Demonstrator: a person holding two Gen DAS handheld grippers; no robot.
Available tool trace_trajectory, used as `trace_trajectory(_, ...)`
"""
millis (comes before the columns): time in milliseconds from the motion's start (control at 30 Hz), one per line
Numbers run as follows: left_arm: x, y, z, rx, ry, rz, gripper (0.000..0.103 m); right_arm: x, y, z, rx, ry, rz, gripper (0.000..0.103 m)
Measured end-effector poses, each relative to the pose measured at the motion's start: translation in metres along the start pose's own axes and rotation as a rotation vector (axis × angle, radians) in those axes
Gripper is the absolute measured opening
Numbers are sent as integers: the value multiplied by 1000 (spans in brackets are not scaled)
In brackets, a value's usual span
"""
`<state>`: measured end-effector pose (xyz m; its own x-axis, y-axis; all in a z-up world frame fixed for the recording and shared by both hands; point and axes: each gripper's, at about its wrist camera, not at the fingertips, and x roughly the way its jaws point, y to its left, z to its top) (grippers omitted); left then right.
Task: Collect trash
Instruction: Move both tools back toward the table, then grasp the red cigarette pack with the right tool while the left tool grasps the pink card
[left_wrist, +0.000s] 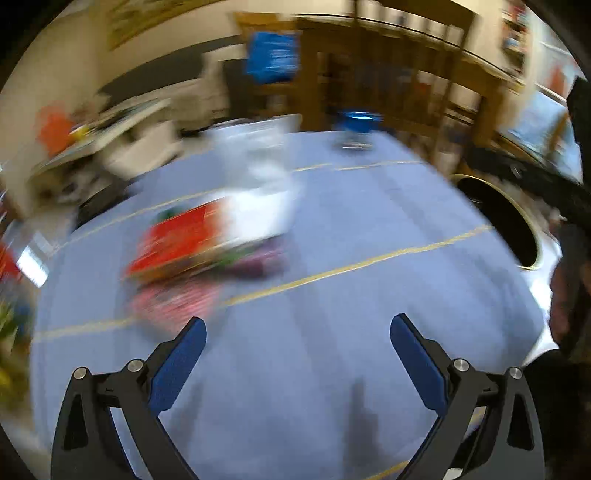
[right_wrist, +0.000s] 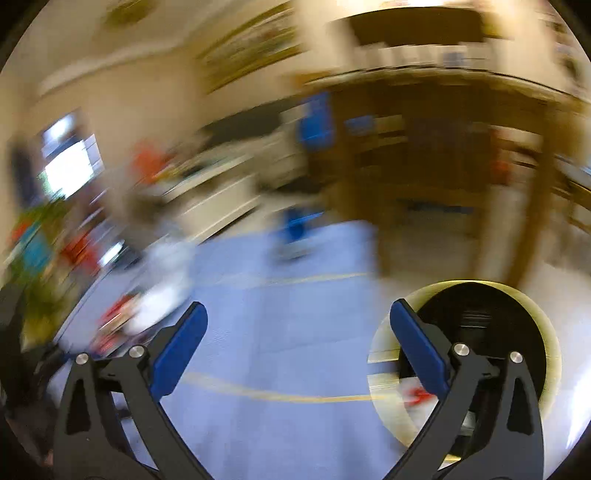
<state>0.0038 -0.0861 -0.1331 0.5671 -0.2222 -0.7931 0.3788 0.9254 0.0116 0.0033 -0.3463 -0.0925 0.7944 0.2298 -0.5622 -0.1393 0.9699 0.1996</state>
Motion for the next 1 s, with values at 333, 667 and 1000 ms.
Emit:
trace_trajectory(333, -33, 143, -45, -288, -27, 103, 96, 124, 199, 46, -484, 328, 354, 97)
trace_trajectory(667, -31, 169, -55, -371, -43, 31, 96, 206, 258, 44, -669, 598, 366, 97)
trace_trajectory(1000, -28, 177, -57, -405, -42, 5, 96, 210, 260, 28, -708, 701, 356, 64)
